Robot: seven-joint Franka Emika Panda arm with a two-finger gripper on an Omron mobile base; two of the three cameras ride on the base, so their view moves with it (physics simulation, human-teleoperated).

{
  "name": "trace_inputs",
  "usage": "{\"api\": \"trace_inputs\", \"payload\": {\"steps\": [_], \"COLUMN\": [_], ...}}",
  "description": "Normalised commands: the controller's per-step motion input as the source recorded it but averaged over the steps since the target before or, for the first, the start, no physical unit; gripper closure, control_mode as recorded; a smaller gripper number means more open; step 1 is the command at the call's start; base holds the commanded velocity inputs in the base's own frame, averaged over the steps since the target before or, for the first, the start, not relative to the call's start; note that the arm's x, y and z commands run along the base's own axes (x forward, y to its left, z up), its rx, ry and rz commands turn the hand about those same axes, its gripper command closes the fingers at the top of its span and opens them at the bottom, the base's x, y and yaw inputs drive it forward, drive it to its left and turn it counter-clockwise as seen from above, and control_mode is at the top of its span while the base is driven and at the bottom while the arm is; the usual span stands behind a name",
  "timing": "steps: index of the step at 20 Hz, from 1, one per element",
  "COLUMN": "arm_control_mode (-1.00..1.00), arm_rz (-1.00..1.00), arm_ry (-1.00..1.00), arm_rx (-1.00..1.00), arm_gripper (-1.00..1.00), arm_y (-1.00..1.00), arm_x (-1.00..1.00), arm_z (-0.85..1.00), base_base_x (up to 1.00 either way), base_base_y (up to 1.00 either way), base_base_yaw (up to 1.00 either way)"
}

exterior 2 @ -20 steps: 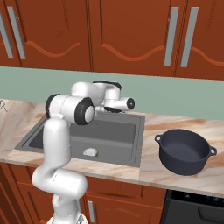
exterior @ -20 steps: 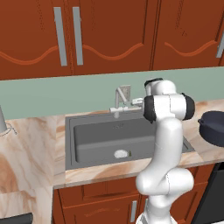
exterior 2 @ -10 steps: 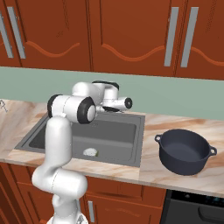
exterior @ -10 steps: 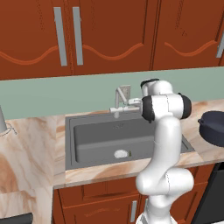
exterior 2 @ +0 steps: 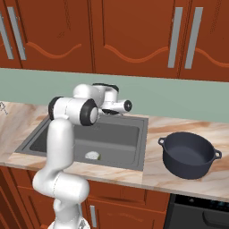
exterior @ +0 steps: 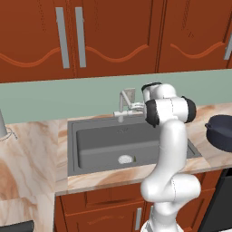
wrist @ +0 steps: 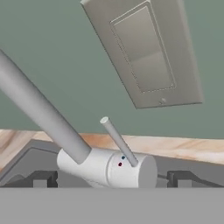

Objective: Dump the lemon wedge from the pot into the sink. Then turn on the water and wash the lemon wedge. Then turn off the water and put the lemon wedge back in the pot.

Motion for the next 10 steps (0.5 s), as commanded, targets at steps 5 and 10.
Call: {"api": "trace_inputs", "payload": {"steps": [5, 10], "arm_control_mode": [-1.00, -1.00], "arm_rz": [0.00, 0.00], "arm_ry": [0.00, 0.00], "arm_rx": [0.00, 0.00], "arm_gripper": [-1.00, -1.00], "arm_y": [0.00, 0.00], "arm_x": [0.20, 0.17], "arm_z": [-0.01, -0.04], "base_base_x": [0.00, 0.00], "base_base_y": [0.00, 0.00], "base_base_yaw": [0.00, 0.00]}}
